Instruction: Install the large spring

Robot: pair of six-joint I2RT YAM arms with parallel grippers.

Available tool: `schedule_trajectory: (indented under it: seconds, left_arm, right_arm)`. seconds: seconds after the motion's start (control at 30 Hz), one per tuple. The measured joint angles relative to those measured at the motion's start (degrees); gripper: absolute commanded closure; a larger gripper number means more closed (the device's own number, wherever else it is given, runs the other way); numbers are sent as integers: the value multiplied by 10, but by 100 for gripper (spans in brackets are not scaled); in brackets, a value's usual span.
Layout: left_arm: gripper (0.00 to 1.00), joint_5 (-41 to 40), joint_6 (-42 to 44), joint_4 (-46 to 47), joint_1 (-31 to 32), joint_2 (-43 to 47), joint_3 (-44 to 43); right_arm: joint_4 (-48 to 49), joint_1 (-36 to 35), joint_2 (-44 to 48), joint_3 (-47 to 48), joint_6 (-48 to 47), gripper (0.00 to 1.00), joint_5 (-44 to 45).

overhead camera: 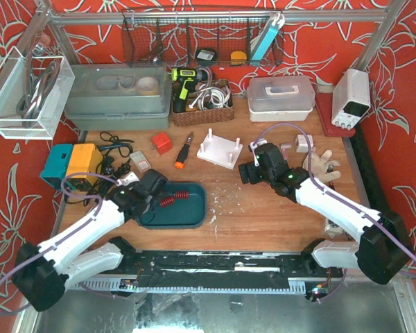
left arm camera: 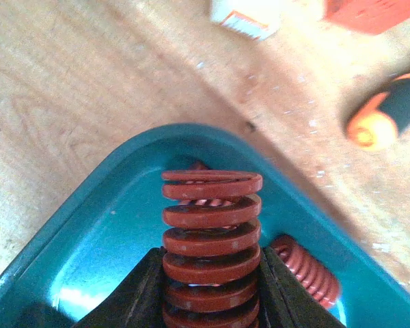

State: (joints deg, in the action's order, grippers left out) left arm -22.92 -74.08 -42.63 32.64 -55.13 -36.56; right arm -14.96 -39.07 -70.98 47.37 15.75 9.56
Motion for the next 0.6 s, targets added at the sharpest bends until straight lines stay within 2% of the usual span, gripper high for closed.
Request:
schedule_trajectory:
  seconds: [0.2,0.37,0.6]
  left_arm:
    - [93,-12,59,14,0,103,-3]
    - [97,1,138,76,0,179,31]
    - [100,108,306,282,0,275,143]
  right_arm:
    - [0,0,2,0,0,1,-2]
    - [0,0,9,0,0,1,-11]
    - [-10,0,36,9,8,5,-99]
